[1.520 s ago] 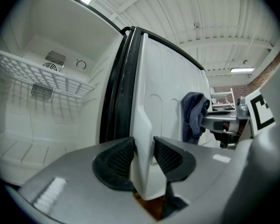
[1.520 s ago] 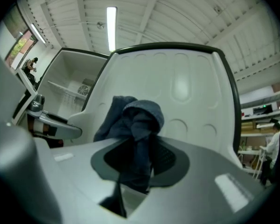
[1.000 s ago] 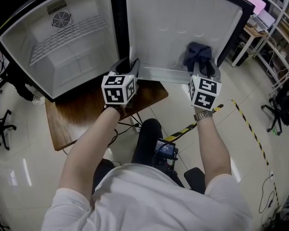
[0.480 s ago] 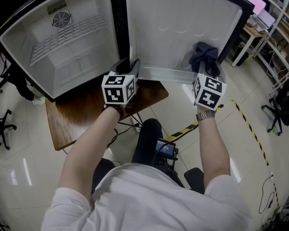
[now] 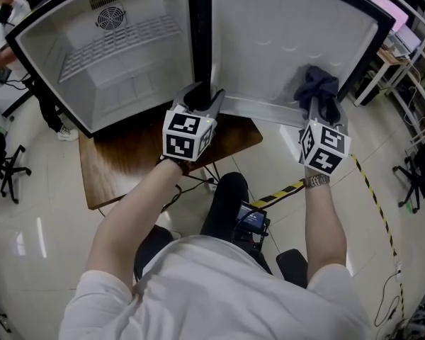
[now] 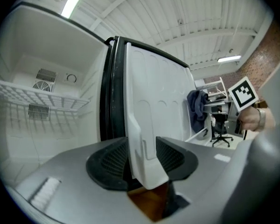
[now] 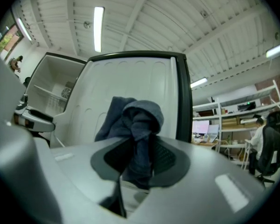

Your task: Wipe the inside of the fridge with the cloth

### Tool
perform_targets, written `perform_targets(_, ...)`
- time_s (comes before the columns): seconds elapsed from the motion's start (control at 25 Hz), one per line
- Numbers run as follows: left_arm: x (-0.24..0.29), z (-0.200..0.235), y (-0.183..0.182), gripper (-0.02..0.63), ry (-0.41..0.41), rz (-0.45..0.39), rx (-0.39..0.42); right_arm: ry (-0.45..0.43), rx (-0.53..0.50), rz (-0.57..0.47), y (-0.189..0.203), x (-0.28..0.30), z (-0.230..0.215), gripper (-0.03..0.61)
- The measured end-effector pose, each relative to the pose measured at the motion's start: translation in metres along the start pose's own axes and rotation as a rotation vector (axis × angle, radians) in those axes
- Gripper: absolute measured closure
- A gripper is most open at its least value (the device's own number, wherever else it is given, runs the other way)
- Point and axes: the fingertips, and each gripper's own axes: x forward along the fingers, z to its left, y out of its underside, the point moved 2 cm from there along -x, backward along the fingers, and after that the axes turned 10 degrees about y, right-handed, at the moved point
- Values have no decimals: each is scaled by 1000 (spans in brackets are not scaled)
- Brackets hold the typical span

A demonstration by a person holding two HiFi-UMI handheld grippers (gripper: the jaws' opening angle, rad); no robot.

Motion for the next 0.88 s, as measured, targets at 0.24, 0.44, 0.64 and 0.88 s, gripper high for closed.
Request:
perform_targets(0.24, -15, -26, 17, 495, 99, 10, -220, -101, -21, -40, -3, -28, 33, 476)
perform_targets(0.44, 2, -38, 32, 485, 210, -12, -618, -170, -53, -38, 7, -45, 58, 476)
perform_targets(0.64, 20, -27, 36, 486, 213, -53, -822, -206, -57, -35, 14, -52, 67, 476)
perform_targets(0.88, 23, -26, 29, 535, 232, -86, -854, -265, -65, -47, 22, -64, 84, 476)
